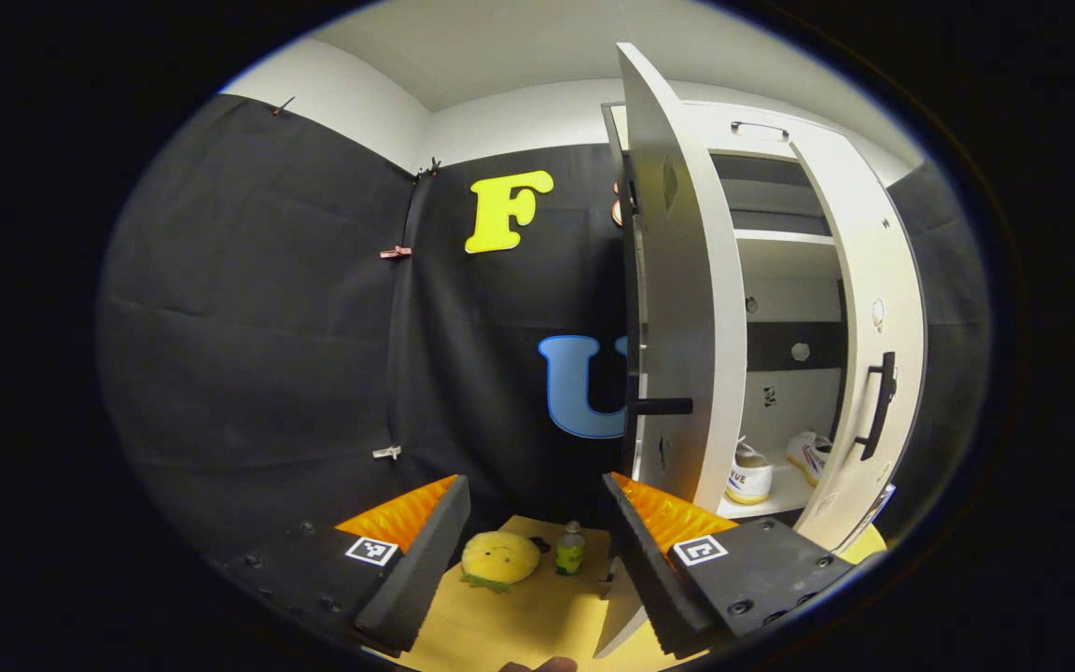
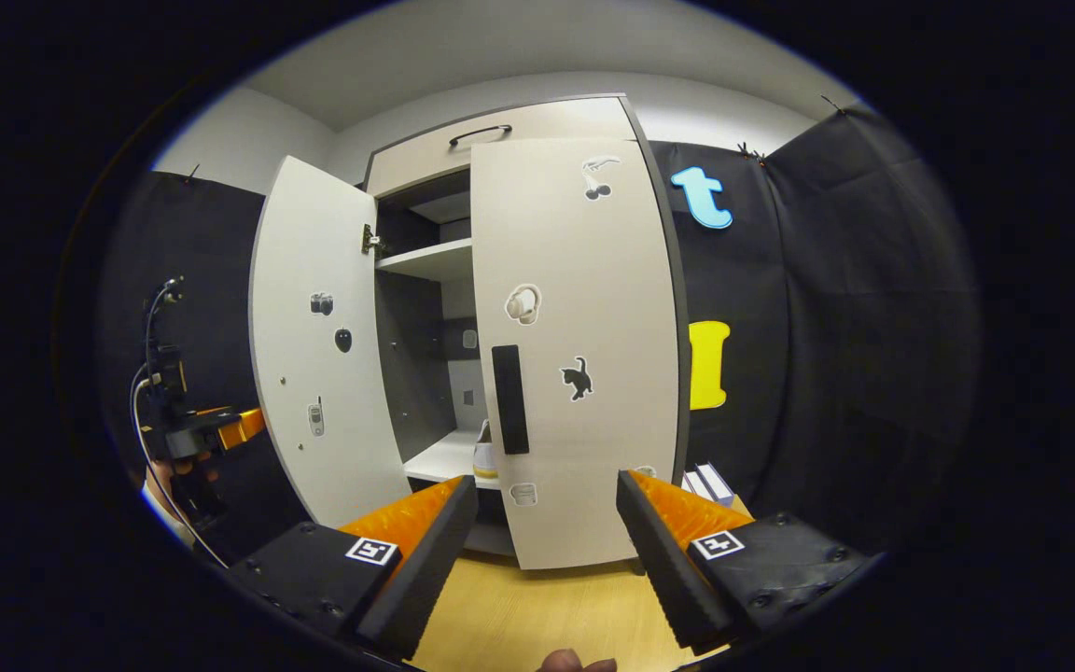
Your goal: Grab one shoe with the right hand and put it into the shoe cabinet, grab the other shoe with the left hand and put it into the shoe cabinet; then close the right door with the right hand and the left door with the left hand.
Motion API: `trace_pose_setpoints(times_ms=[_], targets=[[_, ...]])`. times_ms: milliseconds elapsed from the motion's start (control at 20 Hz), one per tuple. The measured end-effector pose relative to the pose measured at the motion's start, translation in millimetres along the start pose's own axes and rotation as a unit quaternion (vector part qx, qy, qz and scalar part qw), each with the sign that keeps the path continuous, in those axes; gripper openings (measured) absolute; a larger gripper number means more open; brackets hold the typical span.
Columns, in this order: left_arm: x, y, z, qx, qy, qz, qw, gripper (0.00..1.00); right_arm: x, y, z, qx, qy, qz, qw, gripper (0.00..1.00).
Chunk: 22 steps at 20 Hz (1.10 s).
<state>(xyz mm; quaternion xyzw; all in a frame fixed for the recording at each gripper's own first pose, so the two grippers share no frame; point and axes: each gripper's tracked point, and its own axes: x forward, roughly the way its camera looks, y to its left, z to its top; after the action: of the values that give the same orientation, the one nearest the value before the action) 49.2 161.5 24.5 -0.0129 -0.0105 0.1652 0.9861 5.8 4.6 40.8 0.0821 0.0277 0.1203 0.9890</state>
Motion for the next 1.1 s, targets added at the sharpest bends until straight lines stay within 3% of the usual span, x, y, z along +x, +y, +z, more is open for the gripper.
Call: trace_pose_setpoints(times_ms=[250, 400, 450, 550, 700, 1100], targets=[[-8, -42, 1, -0.002, -0.004, -0.048, 0.999, 0.89, -5, -5, -1, 0.0, 0.002, 0.0, 1.0, 0.98], [-11, -92, -5, -0.008, 0.008, -0.116, 0.993, 0.93, -5, -3, -3, 0.002, 0.003, 0.002, 1.0, 0.98], [-16, -112, -5, -0.015, 0.014, -0.145, 0.989, 0.9, -6, -1, -3, 0.001, 0.004, 0.003, 1.0, 0.98], [-33, -141, 3, -0.023, 0.004, -0.173, 0.985, 0.93, -2, 1, 1, 0.001, 0.003, 0.005, 1.0, 0.98], [-54, -150, 10, -0.014, -0.014, -0.184, 0.983, 0.95, -7, 6, 0, 0.002, 0.001, 0.005, 1.0, 0.98], [-85, -162, -5, -0.028, 0.02, -0.207, 0.978, 0.95, -11, 10, 4, -0.004, -0.008, -0.005, 1.0, 0.98]])
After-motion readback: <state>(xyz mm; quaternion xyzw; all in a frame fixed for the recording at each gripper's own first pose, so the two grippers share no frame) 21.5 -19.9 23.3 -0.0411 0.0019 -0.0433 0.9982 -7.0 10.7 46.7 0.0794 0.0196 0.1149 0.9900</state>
